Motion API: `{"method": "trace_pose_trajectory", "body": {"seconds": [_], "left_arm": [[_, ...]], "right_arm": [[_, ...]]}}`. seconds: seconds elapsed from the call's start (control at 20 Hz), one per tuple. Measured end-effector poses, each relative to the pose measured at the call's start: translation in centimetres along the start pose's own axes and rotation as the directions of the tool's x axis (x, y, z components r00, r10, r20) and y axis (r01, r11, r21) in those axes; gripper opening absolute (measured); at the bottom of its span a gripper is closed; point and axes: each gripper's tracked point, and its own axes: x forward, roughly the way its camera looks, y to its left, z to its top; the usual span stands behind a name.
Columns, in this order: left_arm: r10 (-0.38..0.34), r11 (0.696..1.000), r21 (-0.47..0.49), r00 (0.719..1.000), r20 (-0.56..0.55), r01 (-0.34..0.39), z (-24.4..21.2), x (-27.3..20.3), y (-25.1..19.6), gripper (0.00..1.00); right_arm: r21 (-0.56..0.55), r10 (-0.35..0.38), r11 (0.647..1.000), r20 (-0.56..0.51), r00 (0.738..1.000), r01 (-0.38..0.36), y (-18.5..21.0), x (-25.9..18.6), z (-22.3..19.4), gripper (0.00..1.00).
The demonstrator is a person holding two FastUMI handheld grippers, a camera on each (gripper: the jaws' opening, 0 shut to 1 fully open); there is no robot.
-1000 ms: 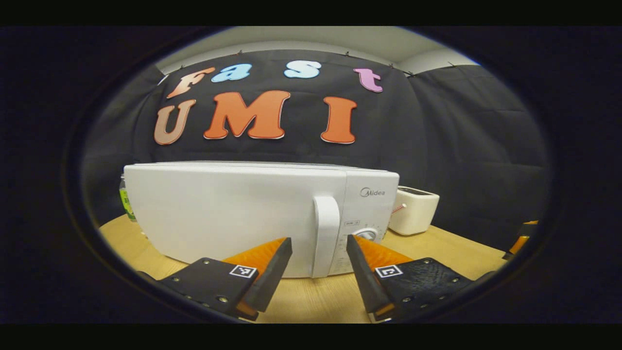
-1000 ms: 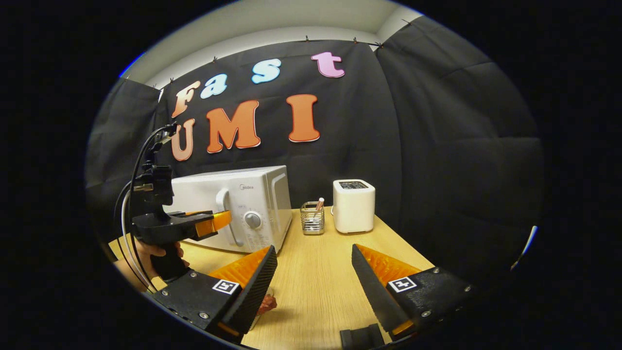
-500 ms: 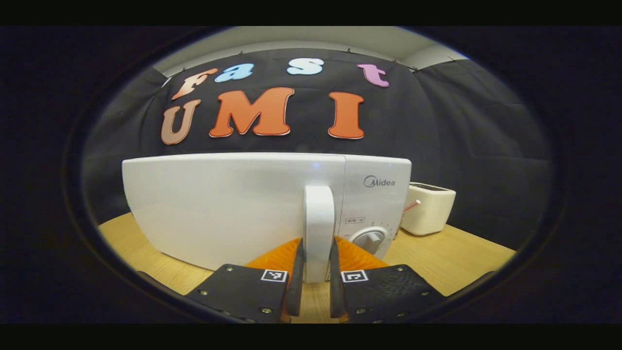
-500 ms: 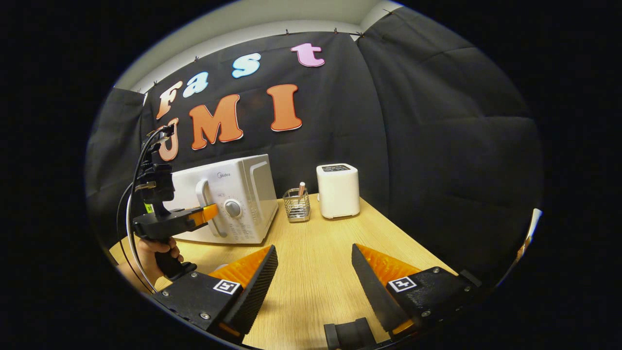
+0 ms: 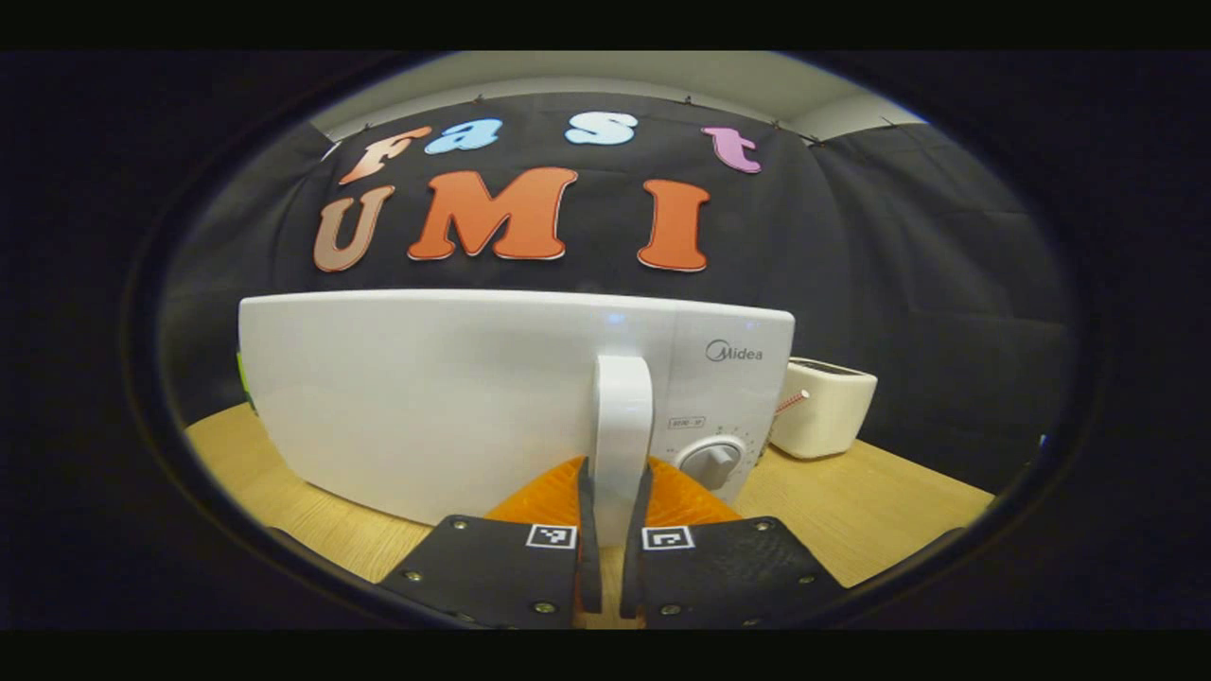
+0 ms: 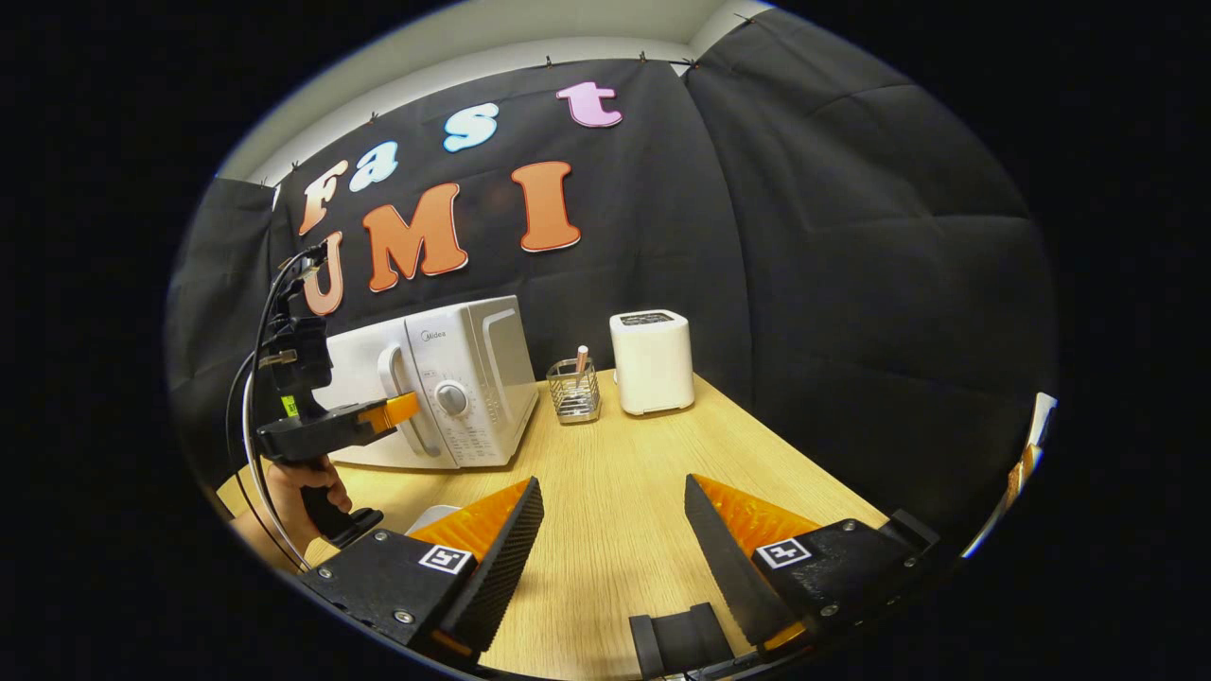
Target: Open the microwave oven with the left hand, put the food in, and close the microwave oven.
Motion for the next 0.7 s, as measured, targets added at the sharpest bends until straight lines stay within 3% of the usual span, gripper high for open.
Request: {"method": "trace_pose_trajectory", "body": {"seconds": [0.1,0.5,0.7], "left_arm": [[-0.002,0.999,0.04,1.0,0.024,0.001,-0.1,-1.5,0.0,0.1],[-0.1,0.994,0.048,0.994,0.044,0.098,-0.7,-9.5,1.5,0.1],[-0.116,0.993,0.045,0.991,0.068,0.113,-1.0,-14.2,3.7,0.1]], "right_arm": [[0.002,-0.001,1.0,-0.003,1.0,0.001,0.0,0.0,-0.1,0.94],[0.017,0.059,0.998,-0.018,0.998,-0.059,3.2,-0.3,-0.7,0.95],[0.025,0.086,0.996,-0.034,0.996,-0.086,4.9,-0.1,-1.2,0.95]]}}
